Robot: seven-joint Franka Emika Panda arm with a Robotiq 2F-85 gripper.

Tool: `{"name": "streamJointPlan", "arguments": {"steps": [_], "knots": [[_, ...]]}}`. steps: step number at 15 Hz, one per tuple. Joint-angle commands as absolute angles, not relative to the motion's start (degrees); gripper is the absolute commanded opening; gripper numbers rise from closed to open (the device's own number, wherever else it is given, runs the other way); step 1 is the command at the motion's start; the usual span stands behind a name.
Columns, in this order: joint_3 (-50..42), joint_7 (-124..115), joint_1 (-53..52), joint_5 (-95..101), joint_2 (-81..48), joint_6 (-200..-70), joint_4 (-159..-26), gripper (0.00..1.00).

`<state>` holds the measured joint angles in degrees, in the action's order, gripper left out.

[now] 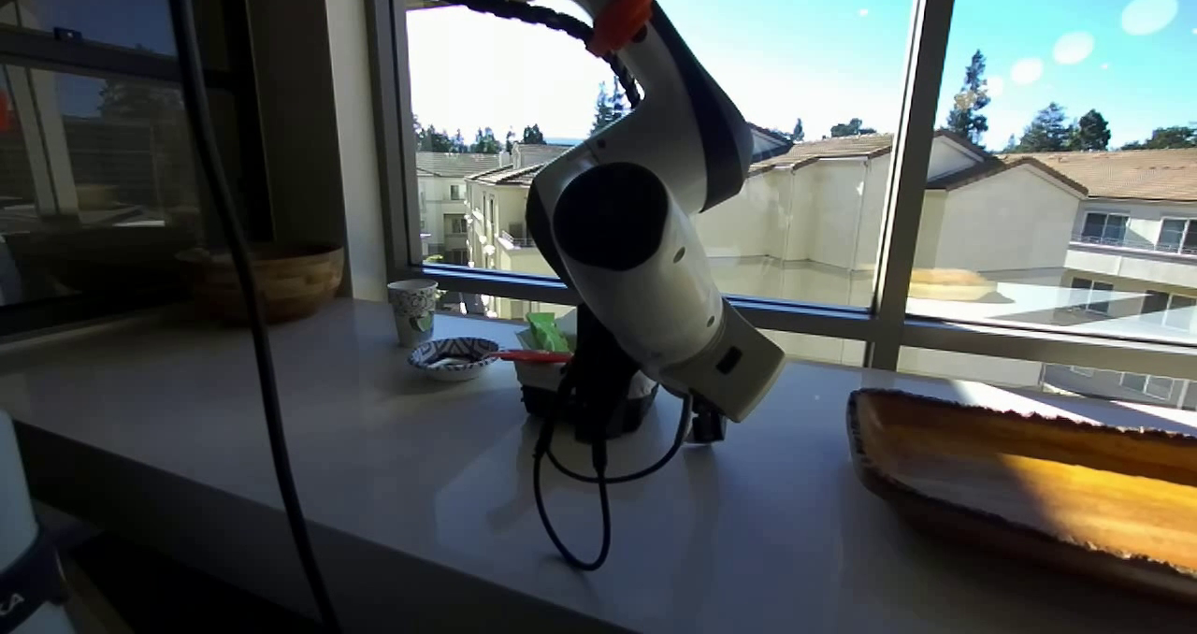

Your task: Remove a sachet from the basket

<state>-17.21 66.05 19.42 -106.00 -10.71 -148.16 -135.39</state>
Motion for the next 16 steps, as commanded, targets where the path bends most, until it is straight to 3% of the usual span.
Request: {"name": "streamJointPlan", "arguments": {"steps": [1,9,16], "knots": [[-18.5,64.2,18.8,-104.7,-10.9,-145.8,-137.0,0.37],[-18.4,58.7,18.8,-100.2,-10.9,-144.5,-138.5,0.97],[-18.6,42.4,17.6,-76.9,-4.1,-145.9,-143.0,1.0]]}}
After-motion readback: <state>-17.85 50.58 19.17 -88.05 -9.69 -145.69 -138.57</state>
